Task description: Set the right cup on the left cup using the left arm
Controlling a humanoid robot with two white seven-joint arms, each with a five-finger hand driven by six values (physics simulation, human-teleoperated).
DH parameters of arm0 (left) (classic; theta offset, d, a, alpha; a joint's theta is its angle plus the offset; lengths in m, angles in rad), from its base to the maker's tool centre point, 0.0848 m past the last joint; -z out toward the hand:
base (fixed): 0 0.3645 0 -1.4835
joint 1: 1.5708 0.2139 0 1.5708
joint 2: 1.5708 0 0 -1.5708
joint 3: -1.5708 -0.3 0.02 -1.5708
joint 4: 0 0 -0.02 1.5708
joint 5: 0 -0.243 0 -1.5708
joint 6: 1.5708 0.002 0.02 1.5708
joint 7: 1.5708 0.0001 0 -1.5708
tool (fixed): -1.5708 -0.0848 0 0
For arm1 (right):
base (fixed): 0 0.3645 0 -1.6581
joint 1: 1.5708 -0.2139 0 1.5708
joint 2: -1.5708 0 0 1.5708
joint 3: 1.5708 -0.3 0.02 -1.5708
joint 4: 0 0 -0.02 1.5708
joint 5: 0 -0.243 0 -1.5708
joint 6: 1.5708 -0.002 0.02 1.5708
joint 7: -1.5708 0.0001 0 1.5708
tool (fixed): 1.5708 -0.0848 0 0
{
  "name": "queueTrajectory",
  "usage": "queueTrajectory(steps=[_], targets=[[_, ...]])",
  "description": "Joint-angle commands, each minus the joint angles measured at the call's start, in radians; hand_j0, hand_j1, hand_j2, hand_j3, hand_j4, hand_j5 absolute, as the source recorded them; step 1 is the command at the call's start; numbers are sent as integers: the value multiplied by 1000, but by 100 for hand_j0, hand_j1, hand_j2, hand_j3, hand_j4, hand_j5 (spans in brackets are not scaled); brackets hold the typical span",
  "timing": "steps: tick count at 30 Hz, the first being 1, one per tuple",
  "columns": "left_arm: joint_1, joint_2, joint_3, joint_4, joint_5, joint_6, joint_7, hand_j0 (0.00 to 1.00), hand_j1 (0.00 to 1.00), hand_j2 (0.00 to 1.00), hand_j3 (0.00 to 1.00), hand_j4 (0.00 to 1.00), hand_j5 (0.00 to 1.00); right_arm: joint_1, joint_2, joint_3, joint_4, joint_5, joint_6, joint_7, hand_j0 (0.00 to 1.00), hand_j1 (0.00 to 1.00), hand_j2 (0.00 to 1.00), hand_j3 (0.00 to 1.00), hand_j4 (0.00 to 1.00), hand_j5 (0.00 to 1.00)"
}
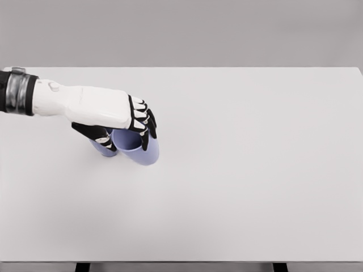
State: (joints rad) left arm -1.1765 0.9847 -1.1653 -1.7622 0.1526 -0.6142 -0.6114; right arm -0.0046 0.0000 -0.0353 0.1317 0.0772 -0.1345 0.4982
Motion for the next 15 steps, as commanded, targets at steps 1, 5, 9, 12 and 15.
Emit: queueTrajectory(steps=[1, 5, 9, 12, 15], targets=[[-3, 3, 1, 0, 15, 3, 1, 53, 53, 53, 53, 53, 53, 0, 0, 0, 0, 1, 0, 0, 100, 100, 100, 100, 100, 100], [-5, 14, 1, 0, 16, 3, 1, 56, 56, 56, 56, 56, 56, 0, 0, 0, 0, 1, 0, 0, 100, 100, 100, 100, 100, 100], [-6, 20, 1, 0, 16, 3, 1, 56, 56, 56, 56, 56, 56, 0, 0, 0, 0, 1, 0, 0, 100, 100, 100, 100, 100, 100], [-6, 25, 1, 0, 16, 3, 1, 59, 59, 59, 59, 59, 59, 0, 0, 0, 0, 1, 0, 0, 100, 100, 100, 100, 100, 100], [-12, 28, 1, 0, 16, 3, 1, 62, 62, 62, 62, 62, 62, 0, 0, 0, 0, 1, 0, 0, 100, 100, 100, 100, 100, 100]])
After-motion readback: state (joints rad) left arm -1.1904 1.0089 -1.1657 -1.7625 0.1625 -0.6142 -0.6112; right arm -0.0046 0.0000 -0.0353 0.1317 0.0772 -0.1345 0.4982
